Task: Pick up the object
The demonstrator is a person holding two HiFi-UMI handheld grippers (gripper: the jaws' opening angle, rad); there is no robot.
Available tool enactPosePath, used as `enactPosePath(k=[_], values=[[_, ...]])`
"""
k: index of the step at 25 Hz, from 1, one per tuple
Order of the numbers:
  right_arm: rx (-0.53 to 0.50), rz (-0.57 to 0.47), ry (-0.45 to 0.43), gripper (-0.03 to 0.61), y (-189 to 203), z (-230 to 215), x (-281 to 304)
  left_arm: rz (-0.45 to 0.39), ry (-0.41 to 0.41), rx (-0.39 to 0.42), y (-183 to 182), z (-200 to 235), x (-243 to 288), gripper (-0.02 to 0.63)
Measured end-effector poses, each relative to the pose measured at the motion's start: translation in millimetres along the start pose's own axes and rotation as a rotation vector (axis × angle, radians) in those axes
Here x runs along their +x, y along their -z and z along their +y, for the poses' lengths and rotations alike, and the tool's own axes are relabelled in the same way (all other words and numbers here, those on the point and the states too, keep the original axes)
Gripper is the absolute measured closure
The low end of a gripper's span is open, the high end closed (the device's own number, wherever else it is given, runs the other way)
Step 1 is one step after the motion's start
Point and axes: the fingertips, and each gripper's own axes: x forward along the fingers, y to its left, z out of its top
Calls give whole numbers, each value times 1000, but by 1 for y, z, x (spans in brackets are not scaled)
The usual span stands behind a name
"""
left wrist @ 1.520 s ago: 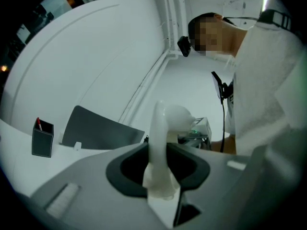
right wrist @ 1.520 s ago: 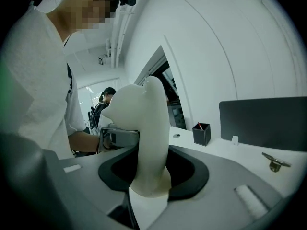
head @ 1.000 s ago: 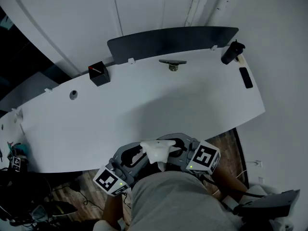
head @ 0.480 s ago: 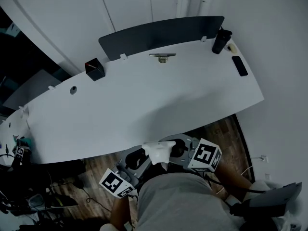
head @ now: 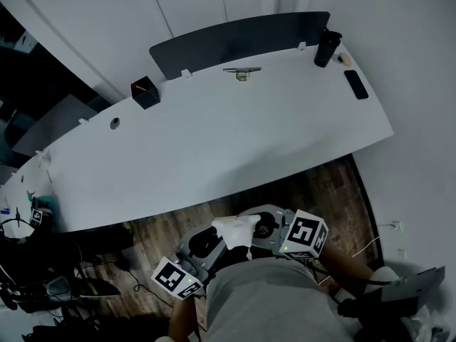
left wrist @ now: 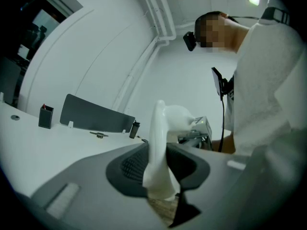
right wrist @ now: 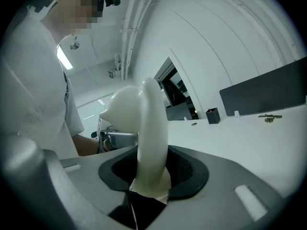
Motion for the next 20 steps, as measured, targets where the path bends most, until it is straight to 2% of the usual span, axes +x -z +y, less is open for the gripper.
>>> enactPosePath(k=[6, 10, 20], values=[[30, -2, 9, 420, -14, 13, 31, -33, 21, -37, -12, 16, -31, 497], [21, -14, 34, 420, -28, 16, 53, -37, 58, -6, -25, 32, -50, 497], [-33, -17, 52, 421, -42, 18, 67, -74, 51, 28, -38, 41, -60, 497]])
